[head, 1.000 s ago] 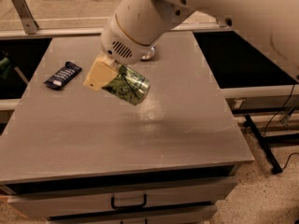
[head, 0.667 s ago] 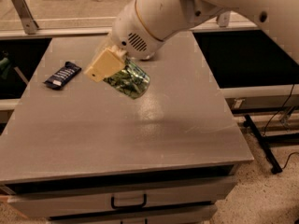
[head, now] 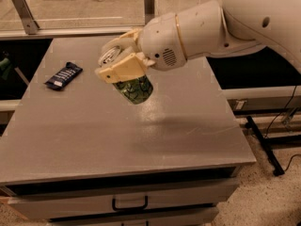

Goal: Place green can upright

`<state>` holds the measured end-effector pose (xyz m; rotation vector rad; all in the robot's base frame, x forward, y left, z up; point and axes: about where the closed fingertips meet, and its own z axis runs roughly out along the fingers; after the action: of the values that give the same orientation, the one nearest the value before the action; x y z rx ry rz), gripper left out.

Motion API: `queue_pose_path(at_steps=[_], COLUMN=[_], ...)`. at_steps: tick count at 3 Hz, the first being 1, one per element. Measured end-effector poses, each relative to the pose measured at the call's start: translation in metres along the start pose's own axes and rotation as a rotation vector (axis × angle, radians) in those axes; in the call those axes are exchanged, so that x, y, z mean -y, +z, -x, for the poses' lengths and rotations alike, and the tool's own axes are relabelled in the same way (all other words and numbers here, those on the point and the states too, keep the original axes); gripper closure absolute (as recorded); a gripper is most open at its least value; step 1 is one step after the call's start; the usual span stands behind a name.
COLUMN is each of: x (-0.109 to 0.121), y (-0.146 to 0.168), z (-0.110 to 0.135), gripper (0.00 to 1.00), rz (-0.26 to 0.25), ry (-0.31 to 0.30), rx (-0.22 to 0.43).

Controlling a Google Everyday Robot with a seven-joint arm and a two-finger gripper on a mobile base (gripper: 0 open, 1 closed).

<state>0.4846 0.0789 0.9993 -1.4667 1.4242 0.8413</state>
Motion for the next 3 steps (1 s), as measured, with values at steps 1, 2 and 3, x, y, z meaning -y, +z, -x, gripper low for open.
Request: queue_pose_path(at_steps=[1,2,3], x=[-0.002,-0.006,-0.0075], y=[-0.002,0.0007,-0.0023], z=[0.0015,0.0002,-0.007], gripper=[1.0,1.0,1.0], rz=[0.002,0.008,0.008], ry=[-0.071,-0.071,-0.082], rx=[0.018,0.066,0.172])
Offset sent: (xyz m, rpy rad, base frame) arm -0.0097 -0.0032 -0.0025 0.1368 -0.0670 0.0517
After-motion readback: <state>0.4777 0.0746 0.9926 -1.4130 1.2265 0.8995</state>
